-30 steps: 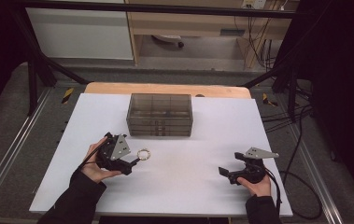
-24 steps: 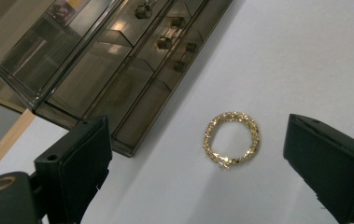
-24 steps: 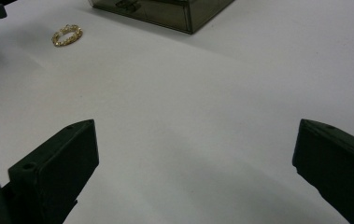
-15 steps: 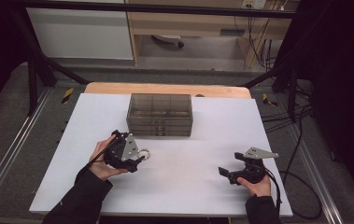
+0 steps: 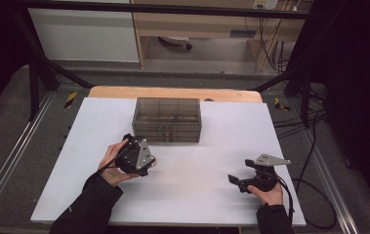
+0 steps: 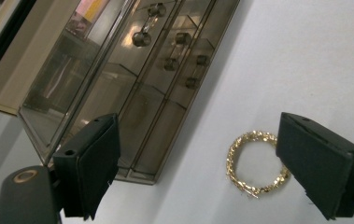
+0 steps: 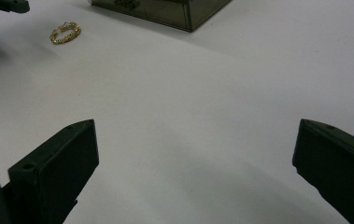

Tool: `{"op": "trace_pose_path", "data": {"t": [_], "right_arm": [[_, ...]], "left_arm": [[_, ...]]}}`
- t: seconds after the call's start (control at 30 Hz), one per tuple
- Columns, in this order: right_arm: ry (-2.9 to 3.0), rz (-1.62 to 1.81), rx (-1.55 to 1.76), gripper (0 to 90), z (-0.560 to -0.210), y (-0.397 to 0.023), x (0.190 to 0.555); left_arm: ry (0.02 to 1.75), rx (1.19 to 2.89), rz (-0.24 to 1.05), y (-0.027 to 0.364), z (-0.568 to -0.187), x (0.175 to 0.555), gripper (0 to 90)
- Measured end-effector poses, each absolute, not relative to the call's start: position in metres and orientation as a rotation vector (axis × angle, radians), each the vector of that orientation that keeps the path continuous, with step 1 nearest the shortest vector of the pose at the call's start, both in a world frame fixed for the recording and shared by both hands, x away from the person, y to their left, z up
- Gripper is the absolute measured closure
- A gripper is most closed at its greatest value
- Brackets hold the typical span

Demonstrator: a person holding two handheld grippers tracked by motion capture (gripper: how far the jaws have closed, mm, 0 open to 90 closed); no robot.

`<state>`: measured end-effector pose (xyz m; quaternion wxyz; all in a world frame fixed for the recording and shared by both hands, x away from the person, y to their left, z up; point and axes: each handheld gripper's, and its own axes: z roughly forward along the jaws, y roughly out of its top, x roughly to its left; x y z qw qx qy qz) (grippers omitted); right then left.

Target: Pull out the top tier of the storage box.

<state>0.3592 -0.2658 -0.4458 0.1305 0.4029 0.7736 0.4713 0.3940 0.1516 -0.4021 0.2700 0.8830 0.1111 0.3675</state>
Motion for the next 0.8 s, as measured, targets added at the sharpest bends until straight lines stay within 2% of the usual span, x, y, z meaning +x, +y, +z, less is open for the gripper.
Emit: {"op": "trace_pose_path", "data": {"t": [0.8], "right_arm": [[2.244, 1.369, 1.172, 1.1, -0.446, -0.266, 0.359]], "left_arm": [[0.128, 2.409, 1.218, 0.13, -0.412, 0.407, 24.1]]}}
